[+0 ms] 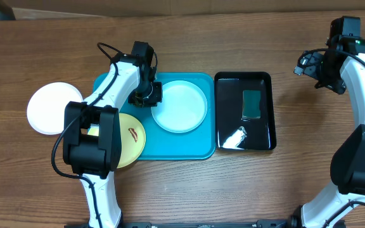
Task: Clean dirty plates on tray and stack at the side
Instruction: 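Lift the light-blue plate with the left gripper off the tray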
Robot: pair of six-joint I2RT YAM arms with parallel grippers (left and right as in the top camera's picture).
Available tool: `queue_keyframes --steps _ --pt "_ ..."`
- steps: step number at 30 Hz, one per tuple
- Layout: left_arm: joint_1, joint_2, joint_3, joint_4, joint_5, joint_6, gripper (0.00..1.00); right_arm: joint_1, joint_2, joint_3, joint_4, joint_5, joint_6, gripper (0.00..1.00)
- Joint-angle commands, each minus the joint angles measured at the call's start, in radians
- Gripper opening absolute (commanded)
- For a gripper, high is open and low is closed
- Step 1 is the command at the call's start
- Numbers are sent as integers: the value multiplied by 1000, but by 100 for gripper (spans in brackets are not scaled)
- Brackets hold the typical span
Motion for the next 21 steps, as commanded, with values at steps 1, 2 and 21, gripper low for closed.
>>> queue_keyframes --steps 1,2,21 --pt "-4 3 -6 -4 6 -10 19 -2 -18 8 3 -1 7 100" --pt "-4 3 -7 -5 6 -10 19 -2 -18 8 3 -1 7 100" --pt "7 3 2 -11 -18 -18 4 -2 -18 8 3 -1 7 100"
